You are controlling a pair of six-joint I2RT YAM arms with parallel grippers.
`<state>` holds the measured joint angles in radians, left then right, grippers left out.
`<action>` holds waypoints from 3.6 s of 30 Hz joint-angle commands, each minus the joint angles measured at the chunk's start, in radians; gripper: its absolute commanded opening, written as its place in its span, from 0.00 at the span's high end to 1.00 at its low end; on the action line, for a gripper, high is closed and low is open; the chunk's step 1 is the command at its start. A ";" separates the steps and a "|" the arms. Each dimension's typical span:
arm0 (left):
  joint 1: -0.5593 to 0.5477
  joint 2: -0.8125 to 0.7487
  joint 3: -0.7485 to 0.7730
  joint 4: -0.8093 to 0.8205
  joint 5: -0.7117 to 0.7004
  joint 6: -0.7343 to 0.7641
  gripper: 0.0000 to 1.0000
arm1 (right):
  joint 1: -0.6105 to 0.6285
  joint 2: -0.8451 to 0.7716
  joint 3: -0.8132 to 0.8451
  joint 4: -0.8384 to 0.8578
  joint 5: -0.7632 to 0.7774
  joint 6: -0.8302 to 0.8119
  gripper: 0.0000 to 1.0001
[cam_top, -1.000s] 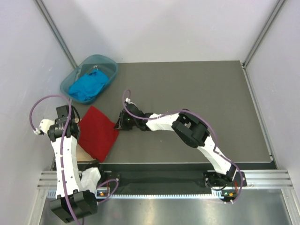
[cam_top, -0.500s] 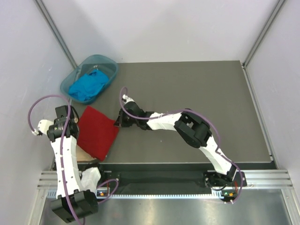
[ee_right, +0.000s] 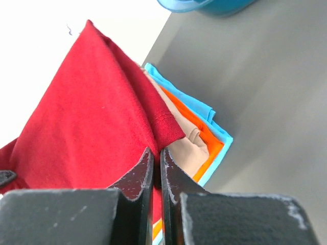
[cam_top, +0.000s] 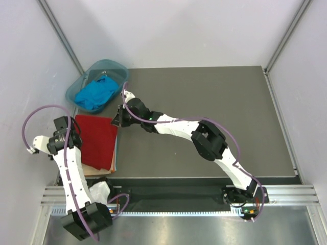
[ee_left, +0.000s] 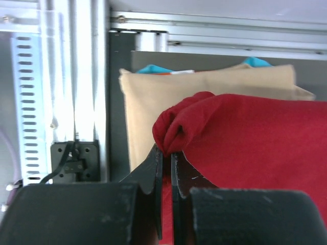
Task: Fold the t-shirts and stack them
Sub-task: Neatly place the folded tshirt to the corner, then reset both grippers
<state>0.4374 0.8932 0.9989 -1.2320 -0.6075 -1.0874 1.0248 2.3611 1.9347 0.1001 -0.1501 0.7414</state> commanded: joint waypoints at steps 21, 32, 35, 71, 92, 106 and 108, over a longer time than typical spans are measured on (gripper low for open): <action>0.121 0.197 -0.043 -0.015 -0.124 0.023 0.70 | -0.012 0.170 0.293 -0.168 -0.031 0.029 0.86; 0.121 0.213 0.092 -0.016 -0.119 0.041 0.33 | -0.048 0.008 0.110 -0.152 -0.026 0.029 0.46; 0.121 0.130 0.011 0.159 0.013 0.089 0.34 | -0.046 -0.042 0.069 -0.157 -0.032 0.027 0.46; -0.960 0.383 0.297 0.695 0.385 0.461 0.14 | -0.448 -1.342 -0.910 -0.580 0.251 -0.250 0.00; -1.226 0.162 -0.005 1.014 0.657 0.558 0.01 | -0.466 -1.731 -0.934 -0.859 0.474 -0.145 0.00; -1.226 0.072 -0.032 1.014 0.640 0.552 0.01 | -0.466 -1.740 -0.948 -0.853 0.466 -0.129 0.00; -1.226 0.069 -0.034 1.017 0.641 0.547 0.01 | -0.466 -1.748 -0.948 -0.856 0.468 -0.128 0.00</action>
<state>-0.7883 0.9844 0.9733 -0.2684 0.0360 -0.5430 0.5709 0.6323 0.9695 -0.7567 0.2958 0.6067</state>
